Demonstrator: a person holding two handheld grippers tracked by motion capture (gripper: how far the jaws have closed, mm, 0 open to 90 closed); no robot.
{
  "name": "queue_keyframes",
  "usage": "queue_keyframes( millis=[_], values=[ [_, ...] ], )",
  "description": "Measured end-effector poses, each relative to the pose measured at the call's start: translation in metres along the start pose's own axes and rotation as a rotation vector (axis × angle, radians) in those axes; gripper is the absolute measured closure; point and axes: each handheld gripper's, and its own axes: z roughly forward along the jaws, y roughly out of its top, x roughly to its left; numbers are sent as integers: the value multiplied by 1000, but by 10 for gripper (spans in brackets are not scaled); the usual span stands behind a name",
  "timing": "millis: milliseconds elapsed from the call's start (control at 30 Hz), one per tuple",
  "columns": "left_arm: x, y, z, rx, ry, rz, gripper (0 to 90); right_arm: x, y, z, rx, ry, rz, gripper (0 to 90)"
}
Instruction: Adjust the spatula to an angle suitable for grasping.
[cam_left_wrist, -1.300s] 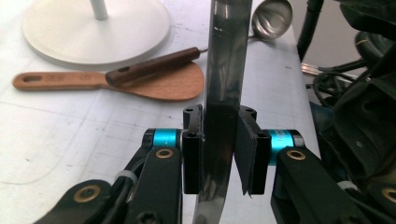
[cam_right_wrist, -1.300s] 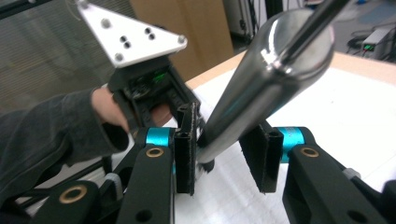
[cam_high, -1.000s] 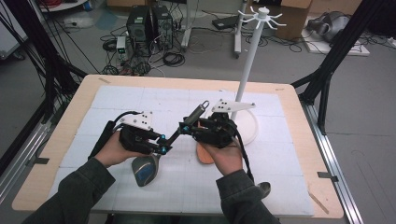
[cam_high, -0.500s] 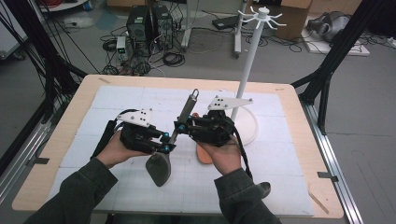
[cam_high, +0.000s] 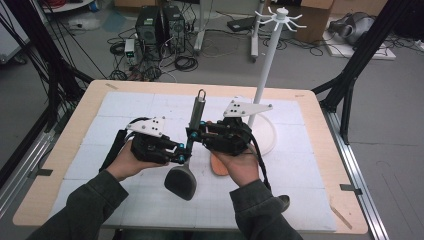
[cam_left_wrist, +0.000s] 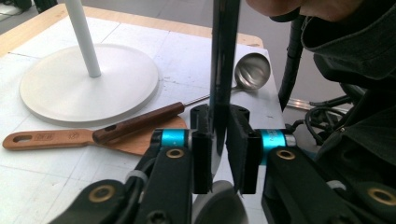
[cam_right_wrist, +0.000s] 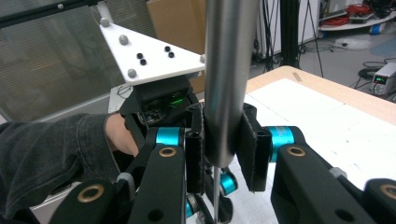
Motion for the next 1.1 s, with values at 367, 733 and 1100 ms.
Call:
queue_keyframes(
  millis=[367, 733, 1100],
  values=[
    [-2, 2, -5, -14, -9, -4, 777, -2, 2, 1, 0, 30, 5, 750],
    [-7, -3, -20, 16, 76, -10, 536, -9, 13, -16, 7, 3, -20, 751],
    [-14, -18, -36, 40, 181, -47, 364, -19, 16, -33, 21, -10, -11, 751]
  ],
)
